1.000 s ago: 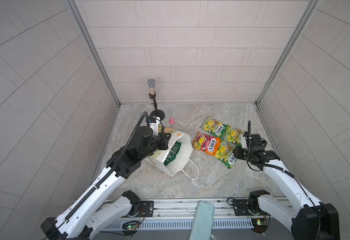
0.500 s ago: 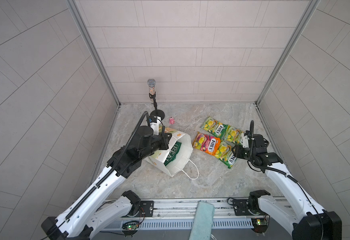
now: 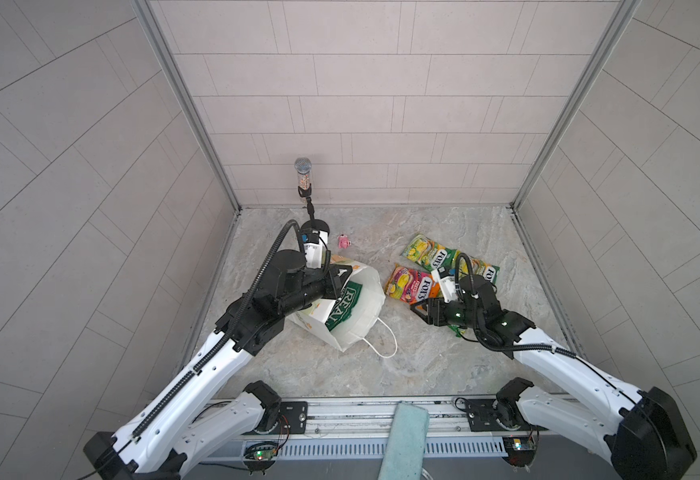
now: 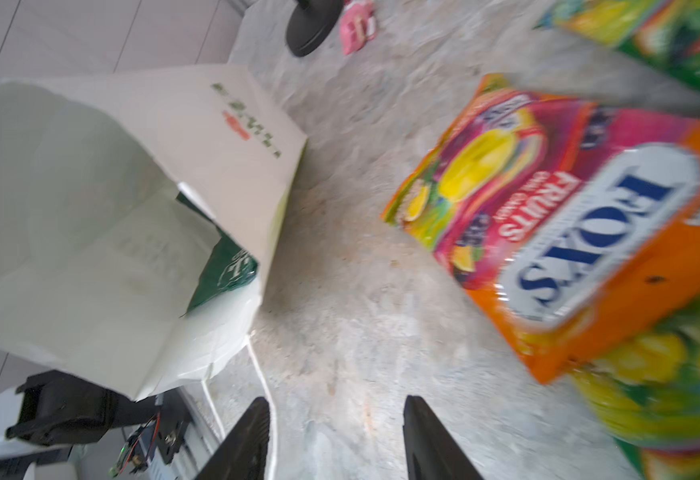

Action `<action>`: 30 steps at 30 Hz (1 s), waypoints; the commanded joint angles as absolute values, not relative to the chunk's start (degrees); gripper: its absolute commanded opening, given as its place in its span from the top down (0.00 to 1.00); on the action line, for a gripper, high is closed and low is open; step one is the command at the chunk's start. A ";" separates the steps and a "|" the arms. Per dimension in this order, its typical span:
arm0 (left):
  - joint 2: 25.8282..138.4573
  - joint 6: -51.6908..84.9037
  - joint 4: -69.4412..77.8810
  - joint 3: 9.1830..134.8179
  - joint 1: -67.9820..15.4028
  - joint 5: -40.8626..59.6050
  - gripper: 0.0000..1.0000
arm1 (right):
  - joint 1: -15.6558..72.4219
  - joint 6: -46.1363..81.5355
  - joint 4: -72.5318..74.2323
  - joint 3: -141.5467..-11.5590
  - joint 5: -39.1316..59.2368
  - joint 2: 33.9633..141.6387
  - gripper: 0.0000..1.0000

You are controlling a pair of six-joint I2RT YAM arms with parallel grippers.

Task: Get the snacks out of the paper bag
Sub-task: 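Move the empty right gripper back into the paper bag opening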

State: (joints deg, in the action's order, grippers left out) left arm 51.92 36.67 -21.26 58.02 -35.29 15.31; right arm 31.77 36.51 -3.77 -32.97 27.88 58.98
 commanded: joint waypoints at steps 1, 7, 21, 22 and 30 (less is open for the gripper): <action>51.96 38.02 -18.07 58.63 -35.51 16.96 1.00 | 37.21 38.85 4.04 -35.15 26.42 62.70 0.47; 52.19 38.42 -17.50 58.54 -35.53 17.41 1.00 | 45.23 41.56 10.36 -41.06 25.66 71.93 0.47; 52.29 38.79 -17.05 59.04 -35.56 17.00 1.00 | 54.49 44.19 8.95 -50.77 15.92 88.24 0.49; 52.24 38.79 -17.11 58.99 -35.56 16.89 1.00 | 54.98 44.52 7.48 -51.57 14.02 88.94 0.49; 52.20 39.62 -17.07 59.12 -35.55 15.49 1.00 | 56.43 46.46 -2.30 -56.26 4.88 93.35 0.47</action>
